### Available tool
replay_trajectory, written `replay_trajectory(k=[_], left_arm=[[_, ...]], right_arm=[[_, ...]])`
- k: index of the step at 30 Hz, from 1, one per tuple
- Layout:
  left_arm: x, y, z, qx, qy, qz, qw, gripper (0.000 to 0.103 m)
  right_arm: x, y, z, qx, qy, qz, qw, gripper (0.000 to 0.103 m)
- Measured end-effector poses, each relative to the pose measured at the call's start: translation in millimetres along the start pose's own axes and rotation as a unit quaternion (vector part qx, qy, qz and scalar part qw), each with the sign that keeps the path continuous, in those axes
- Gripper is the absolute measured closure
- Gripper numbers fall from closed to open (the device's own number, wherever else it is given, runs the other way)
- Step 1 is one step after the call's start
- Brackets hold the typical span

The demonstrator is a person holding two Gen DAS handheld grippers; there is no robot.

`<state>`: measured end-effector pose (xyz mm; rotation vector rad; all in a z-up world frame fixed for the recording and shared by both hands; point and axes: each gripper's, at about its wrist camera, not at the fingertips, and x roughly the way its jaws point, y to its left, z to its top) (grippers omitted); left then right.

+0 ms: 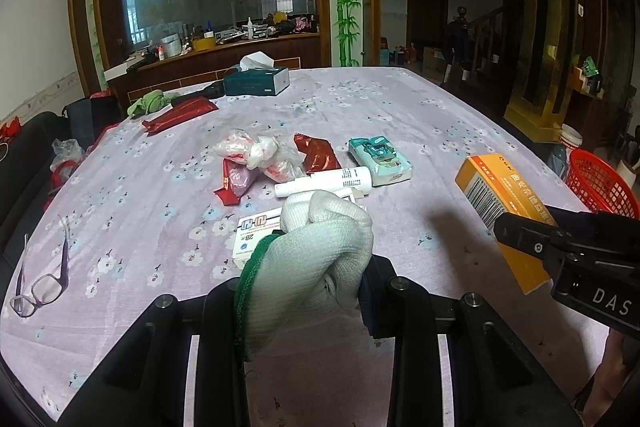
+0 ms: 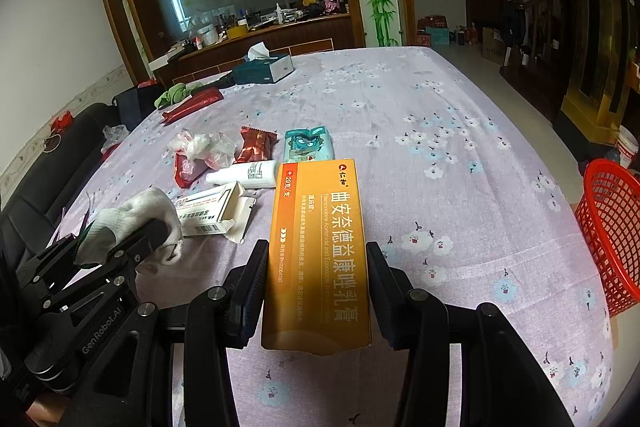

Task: Collect trash
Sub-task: 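Lift the orange box with the right gripper while the left gripper holds the glove, then carry the glove and orange box over the red wastebasket and open both grippers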

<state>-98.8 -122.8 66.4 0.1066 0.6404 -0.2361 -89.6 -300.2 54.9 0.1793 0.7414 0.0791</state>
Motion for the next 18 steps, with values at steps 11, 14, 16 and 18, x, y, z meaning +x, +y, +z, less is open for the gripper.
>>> replay_trajectory(k=[11,14,16,18], left_arm=[[10,-13,20,-0.013,0.023,-0.087,0.9958,0.072],[11,-30,29,-0.004,0.027,-0.112,0.9933,0.072],[12,-45,36,0.005,0.033,-0.137,0.9900,0.072],[13,-63,43,0.015,0.041,-0.162,0.9859,0.072]], right_arm=[[-18,-45,10,0.058,-0.018,-0.006,0.998,0.053],[-27,-69,13,0.084,-0.025,-0.014,0.996,0.053],[-33,-84,14,0.103,-0.031,-0.019,0.994,0.052],[-43,-107,15,0.129,-0.038,-0.026,0.991,0.052]])
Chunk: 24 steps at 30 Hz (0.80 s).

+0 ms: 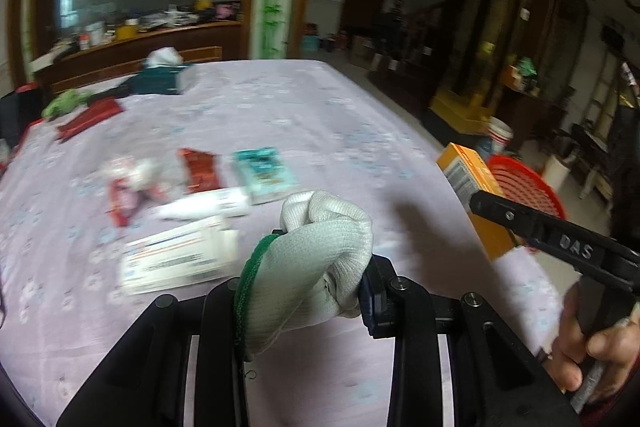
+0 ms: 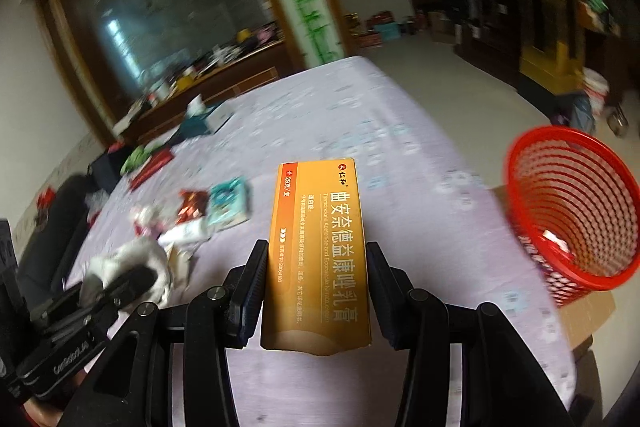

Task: Collect trash
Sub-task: 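Carry the glove and orange box over the red wastebasket and open both grippers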

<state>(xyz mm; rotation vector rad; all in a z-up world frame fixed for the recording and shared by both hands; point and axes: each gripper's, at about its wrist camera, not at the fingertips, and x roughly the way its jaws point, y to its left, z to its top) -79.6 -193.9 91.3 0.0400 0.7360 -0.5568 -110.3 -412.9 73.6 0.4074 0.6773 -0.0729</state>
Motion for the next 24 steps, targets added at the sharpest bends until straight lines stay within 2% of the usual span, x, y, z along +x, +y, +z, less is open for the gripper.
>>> replay_trajectory(k=[5,10,13,17,22,23,24], left_arm=[[16,-57,16,0.041,0.019,-0.061,0.9971,0.072],[40,-122,35,0.070,0.041,-0.127,0.9885,0.071],[57,-155,43,0.084,0.055,-0.153,0.9831,0.071],[82,-202,52,0.101,0.073,-0.183,0.9751,0.071],[120,-249,55,0.115,0.092,-0.195,0.9697,0.071],[128,-254,56,0.117,0.092,-0.194,0.9697,0.069],[136,-261,56,0.121,0.094,-0.192,0.9693,0.061]], right_arm=[[-27,-60,17,0.051,-0.031,-0.030,0.998,0.052],[-57,-126,30,0.112,-0.063,-0.059,0.990,0.052],[-71,-159,38,0.140,-0.078,-0.072,0.985,0.051],[-80,-192,45,0.163,-0.084,-0.081,0.980,0.051],[-73,-223,53,0.184,-0.077,-0.087,0.976,0.050],[-71,-229,55,0.183,-0.074,-0.090,0.976,0.048],[-68,-231,57,0.180,-0.071,-0.094,0.976,0.048]])
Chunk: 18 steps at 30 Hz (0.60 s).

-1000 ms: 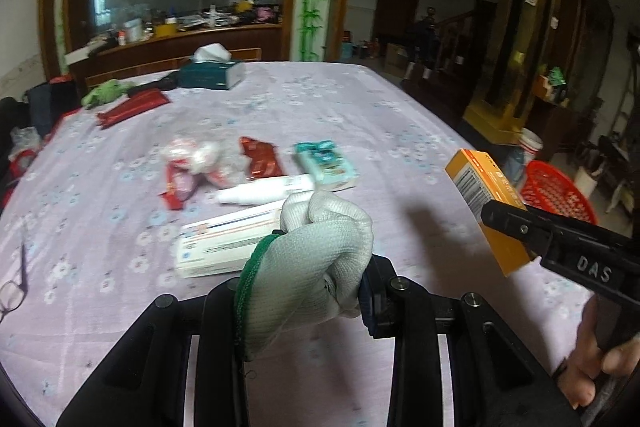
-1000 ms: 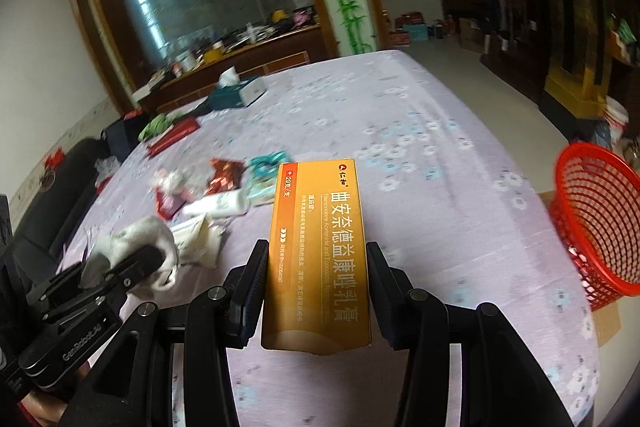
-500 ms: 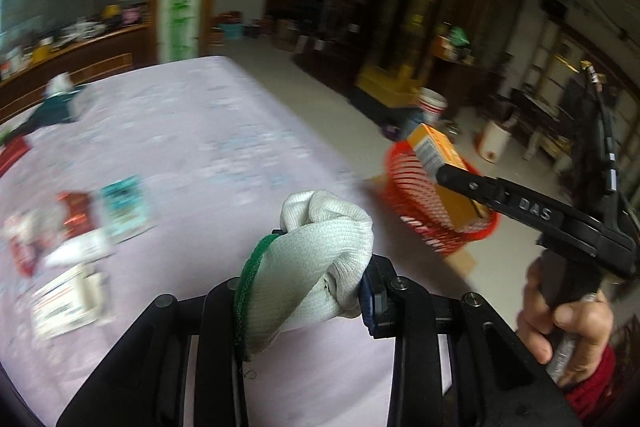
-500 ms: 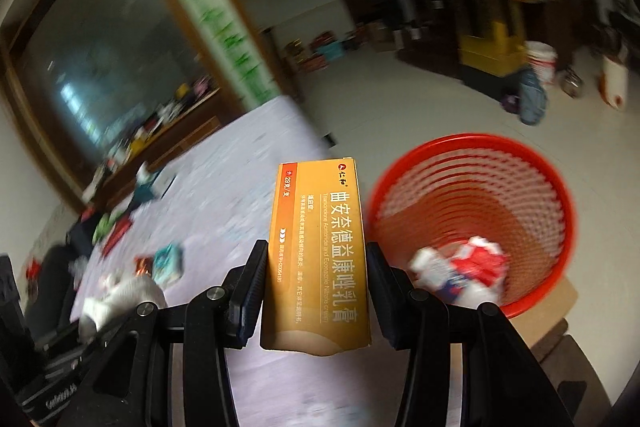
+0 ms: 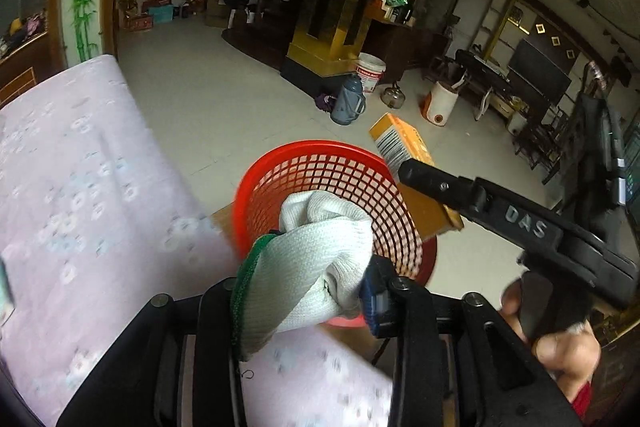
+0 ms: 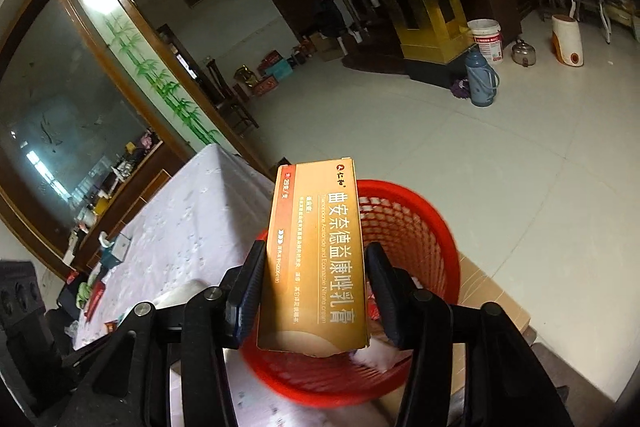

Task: Collect trash
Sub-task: 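Carry the glove and orange box over the red wastebasket and open both grippers, then move both tools back over the table toward the remaining trash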

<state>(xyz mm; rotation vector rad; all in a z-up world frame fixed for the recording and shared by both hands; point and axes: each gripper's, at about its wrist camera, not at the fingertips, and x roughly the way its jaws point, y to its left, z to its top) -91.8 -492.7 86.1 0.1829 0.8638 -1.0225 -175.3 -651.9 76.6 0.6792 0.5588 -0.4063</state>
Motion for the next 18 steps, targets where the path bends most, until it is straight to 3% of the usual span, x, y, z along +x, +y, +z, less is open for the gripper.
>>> replay_trajectory(k=[1,2,9,18], left_arm=[[10,-2,2,0.003,0.007,0.006,0.9999,0.050],[13,-2,2,0.001,0.009,0.011,0.9999,0.047],[-13,20,-13,-0.012,-0.004,0.022,0.9997,0.047],[-94,79,-59,-0.045,-0.030,0.069,0.9962,0.042]], right_arm=[[2,-2,2,0.000,-0.001,-0.006,1.000,0.047],[5,-7,4,0.002,-0.001,-0.012,1.000,0.047],[-5,-8,-5,-0.004,-0.009,0.006,1.000,0.046],[-4,69,-48,-0.077,0.041,0.082,0.993,0.044]])
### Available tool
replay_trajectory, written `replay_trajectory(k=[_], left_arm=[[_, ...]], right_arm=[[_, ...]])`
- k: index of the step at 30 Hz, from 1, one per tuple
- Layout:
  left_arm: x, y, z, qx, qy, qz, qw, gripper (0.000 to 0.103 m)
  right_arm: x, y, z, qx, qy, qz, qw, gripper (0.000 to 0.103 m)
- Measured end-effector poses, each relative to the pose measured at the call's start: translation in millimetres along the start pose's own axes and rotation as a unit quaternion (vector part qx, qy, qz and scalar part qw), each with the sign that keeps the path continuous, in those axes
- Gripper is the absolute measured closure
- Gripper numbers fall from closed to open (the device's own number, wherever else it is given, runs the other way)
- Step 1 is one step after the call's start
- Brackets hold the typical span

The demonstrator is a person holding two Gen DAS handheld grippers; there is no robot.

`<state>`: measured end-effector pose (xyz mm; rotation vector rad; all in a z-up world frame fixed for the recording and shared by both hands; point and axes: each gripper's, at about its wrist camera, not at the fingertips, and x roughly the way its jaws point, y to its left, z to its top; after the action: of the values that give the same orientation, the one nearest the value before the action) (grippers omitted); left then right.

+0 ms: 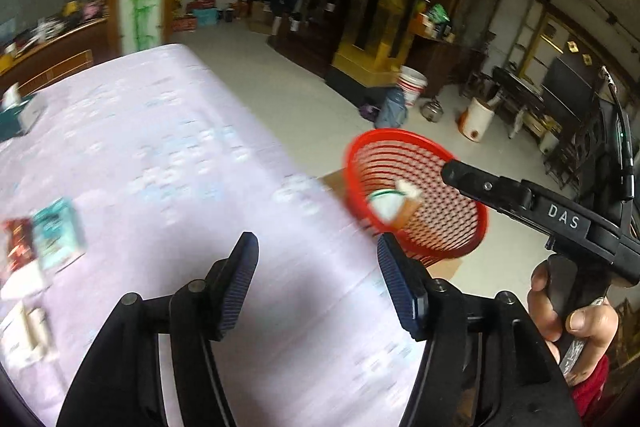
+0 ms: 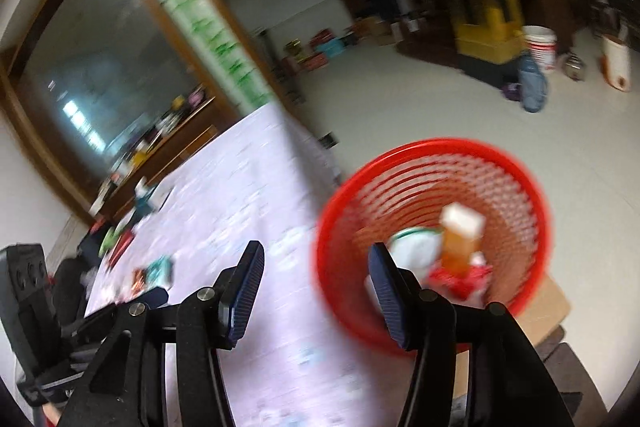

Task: Collect trash
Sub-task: 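Move both tools back over the table toward the remaining trash, then grasp the white medicine box with the left gripper and lift it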

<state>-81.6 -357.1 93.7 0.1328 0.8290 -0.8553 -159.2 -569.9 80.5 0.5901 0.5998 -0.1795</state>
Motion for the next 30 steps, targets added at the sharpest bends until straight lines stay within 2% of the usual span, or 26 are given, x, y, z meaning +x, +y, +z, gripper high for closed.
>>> replay_trajectory(k=[9,12,16,18,20,22,25,28,30], left_arm=[[-87,115,-51,-0.062,-0.029,0.078,0.9946,0.034],[-112,161,-68,-0.093,-0.035,0.113,0.9886,0.031],[-131,228,-83,-0.144,-0.034,0.132,0.9802,0.029],[-132,254,-87,-0.166,-0.033,0.112,0.9791,0.028],[-127,276,-88,-0.190,-0.028,0.111,0.9751,0.028],[-119,293,-87,-0.200,-0.017,0.089,0.9756,0.028],[-101,304,-85,-0.209,-0.004,0.045,0.9768,0.028],[-86,305,-84,-0.204,0.011,0.040,0.9781,0.028],[-78,300,-83,-0.194,0.031,0.019,0.9803,0.028]], right_arm=[[30,84,-33,-0.078,0.057,0.045,0.994,0.041],[37,108,-45,-0.100,0.071,0.056,0.991,0.041],[42,131,-56,-0.119,0.083,0.064,0.987,0.039],[44,141,-63,-0.129,0.089,0.066,0.985,0.039],[46,148,-68,-0.134,0.094,0.069,0.984,0.039],[45,153,-72,-0.139,0.096,0.067,0.983,0.039],[44,157,-77,-0.143,0.098,0.061,0.983,0.038],[45,157,-78,-0.141,0.100,0.055,0.983,0.038],[47,156,-78,-0.141,0.103,0.054,0.983,0.038]])
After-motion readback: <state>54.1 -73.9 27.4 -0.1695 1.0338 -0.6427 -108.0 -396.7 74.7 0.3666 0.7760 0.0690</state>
